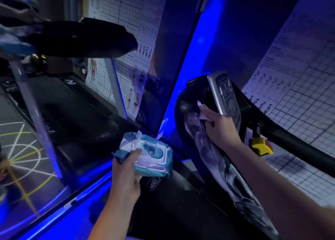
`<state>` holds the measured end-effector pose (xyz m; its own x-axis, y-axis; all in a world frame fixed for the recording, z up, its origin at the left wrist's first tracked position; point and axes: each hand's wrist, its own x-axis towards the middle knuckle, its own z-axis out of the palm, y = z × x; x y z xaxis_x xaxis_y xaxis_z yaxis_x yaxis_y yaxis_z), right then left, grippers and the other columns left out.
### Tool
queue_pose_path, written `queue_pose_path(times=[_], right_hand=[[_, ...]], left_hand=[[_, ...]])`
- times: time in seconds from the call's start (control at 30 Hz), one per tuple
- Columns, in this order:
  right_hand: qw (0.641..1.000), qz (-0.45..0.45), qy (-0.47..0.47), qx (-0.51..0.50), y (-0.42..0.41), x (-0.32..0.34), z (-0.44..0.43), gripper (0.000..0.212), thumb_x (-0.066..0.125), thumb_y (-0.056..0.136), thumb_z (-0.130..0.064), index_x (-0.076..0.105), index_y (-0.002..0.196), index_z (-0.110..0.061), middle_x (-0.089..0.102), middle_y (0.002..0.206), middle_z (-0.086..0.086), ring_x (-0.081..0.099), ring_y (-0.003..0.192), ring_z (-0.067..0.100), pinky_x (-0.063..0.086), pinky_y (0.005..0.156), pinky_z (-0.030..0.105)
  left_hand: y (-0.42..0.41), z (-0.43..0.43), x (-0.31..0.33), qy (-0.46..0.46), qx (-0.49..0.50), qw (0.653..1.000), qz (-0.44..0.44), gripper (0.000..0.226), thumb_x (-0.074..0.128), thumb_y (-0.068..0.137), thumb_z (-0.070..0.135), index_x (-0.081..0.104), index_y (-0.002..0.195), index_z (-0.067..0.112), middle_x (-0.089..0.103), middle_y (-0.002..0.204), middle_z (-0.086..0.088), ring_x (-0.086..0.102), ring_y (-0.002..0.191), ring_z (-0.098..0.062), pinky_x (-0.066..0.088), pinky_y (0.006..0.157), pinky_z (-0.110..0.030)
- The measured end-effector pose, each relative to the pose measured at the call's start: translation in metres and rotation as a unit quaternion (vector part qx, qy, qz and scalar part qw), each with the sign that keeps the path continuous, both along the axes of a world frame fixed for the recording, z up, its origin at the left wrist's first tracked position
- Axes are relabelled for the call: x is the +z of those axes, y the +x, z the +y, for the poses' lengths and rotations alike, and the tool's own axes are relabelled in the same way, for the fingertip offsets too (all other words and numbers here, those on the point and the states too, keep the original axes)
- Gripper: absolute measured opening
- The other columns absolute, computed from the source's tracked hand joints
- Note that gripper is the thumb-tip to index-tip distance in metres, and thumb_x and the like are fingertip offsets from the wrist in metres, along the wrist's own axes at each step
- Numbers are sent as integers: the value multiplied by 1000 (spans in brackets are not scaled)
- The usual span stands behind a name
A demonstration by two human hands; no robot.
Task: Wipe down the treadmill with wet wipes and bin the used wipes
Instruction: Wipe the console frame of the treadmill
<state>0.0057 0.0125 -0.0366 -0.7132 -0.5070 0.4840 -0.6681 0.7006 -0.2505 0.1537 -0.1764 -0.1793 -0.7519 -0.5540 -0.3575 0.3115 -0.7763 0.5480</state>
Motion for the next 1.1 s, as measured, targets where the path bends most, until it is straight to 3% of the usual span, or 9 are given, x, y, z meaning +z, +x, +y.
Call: queue_pose_path(times=[0.07, 0.13, 0.23, 0.43, 0.67, 0.77, 0.9, 1.0, 1.1], right_hand=[[999, -30, 2, 23, 11, 0, 10, 49, 51, 97, -2, 55, 144, -18, 49, 148, -7, 52, 113, 2, 31, 70, -8], [996, -76, 14, 45, 15, 0, 16, 42, 45, 106, -22, 50, 148, -24, 41, 154, -13, 40, 129, -12, 31, 97, -2], [992, -103, 59, 47, 8, 3, 10, 48, 32, 109, -41, 33, 156, -32, 27, 163, -14, 22, 149, 0, 25, 122, 26], [992, -49, 92, 68, -16, -3, -26, 46, 37, 109, -22, 40, 154, -12, 24, 165, -1, 13, 154, 15, 24, 123, 34], [979, -53, 123, 155, 2, -13, 22, 72, 38, 94, 18, 43, 152, -26, 32, 160, -12, 14, 152, 2, 22, 119, 16], [985, -65, 94, 125, -6, -1, 11, 76, 35, 90, 21, 47, 149, -25, 35, 152, -16, 25, 146, -3, 37, 93, 3], [987, 66, 93, 112, -31, 6, -11, 41, 60, 92, 7, 74, 122, -18, 62, 137, 5, 43, 139, 24, 40, 109, 31], [983, 156, 88, 51, -32, 2, -11, 22, 77, 85, -10, 81, 102, -24, 62, 107, 4, 50, 100, 30, 37, 85, 34], [981, 128, 124, 74, -14, -7, -2, 29, 72, 82, 9, 78, 103, -10, 59, 102, 8, 59, 87, 30, 49, 63, 34]], left_hand=[[-3, -3, -1, 0, -5, 1000, -2, 48, 70, 92, -3, 64, 136, 16, 78, 121, -10, 76, 107, -32, 60, 82, -42], [-7, -4, -2, -1, -8, 1000, -4, 48, 70, 92, -3, 65, 136, 16, 78, 120, -9, 76, 106, -31, 60, 81, -42], [-13, -7, -2, 1, -11, 1000, -2, 48, 70, 92, -3, 66, 135, 18, 78, 120, -8, 76, 106, -31, 60, 84, -44], [-23, -6, -1, 7, -26, 1000, 0, 48, 69, 93, -2, 63, 138, 14, 76, 124, -12, 75, 101, -30, 60, 79, -42], [-26, -15, -7, 16, -23, 1000, 7, 48, 70, 92, -2, 65, 136, 18, 78, 120, -8, 76, 103, -30, 61, 82, -45], [-25, -18, -7, 16, -18, 1000, 9, 50, 71, 92, -1, 63, 138, 19, 77, 122, -8, 76, 104, -30, 61, 78, -42], [-22, -21, -7, 8, -21, 1000, 5, 50, 71, 92, 0, 65, 137, 19, 77, 123, -7, 76, 107, -30, 60, 74, -39], [-20, -20, -8, 8, -24, 1000, 1, 49, 71, 91, 0, 65, 138, 17, 77, 123, -9, 76, 105, -30, 60, 75, -40], [-20, -21, -11, 4, -27, 1000, 5, 47, 70, 92, 0, 66, 135, 17, 78, 121, -8, 77, 102, -28, 60, 73, -39]])
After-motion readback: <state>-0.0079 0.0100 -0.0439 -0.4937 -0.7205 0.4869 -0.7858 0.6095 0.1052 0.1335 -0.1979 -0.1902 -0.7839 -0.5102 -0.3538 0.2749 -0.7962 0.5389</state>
